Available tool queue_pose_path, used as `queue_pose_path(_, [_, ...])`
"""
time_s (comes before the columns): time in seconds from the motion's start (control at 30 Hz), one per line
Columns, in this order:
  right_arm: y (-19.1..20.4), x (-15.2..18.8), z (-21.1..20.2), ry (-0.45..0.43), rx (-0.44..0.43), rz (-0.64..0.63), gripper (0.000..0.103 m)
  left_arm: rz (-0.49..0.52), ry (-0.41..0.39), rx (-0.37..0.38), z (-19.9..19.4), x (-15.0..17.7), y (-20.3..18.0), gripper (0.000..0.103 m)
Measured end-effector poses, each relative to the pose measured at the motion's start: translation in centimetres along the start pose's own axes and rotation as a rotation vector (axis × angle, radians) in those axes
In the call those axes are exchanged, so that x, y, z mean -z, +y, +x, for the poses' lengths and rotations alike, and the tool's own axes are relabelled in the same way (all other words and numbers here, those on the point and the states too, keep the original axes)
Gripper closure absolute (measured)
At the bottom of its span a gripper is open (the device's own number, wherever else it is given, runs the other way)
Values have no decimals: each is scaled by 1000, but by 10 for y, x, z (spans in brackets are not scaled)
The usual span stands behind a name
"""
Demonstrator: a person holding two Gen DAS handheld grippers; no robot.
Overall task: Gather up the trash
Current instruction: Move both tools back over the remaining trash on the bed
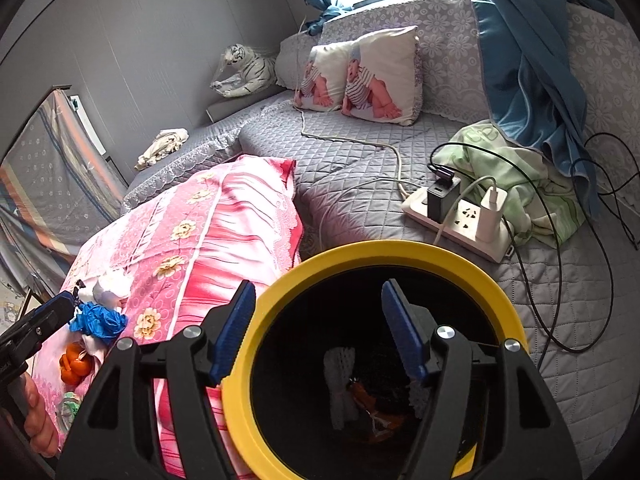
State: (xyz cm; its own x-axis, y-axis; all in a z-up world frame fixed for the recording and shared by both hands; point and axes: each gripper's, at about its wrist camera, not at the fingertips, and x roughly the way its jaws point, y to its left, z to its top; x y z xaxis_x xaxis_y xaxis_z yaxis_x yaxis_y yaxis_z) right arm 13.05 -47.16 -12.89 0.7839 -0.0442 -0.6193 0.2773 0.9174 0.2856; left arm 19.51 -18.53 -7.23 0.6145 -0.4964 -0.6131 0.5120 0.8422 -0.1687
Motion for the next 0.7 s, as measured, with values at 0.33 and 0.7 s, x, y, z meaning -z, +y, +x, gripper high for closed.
queue_pose_path(0.33, [78,-4,3,-5,-115,-104,36,-75,-80,-131,-65,9,71,33])
queue_pose_path(0.7, [154,5,6,8,-215,-224,35,-132,-127,-217,-120,38,113,33])
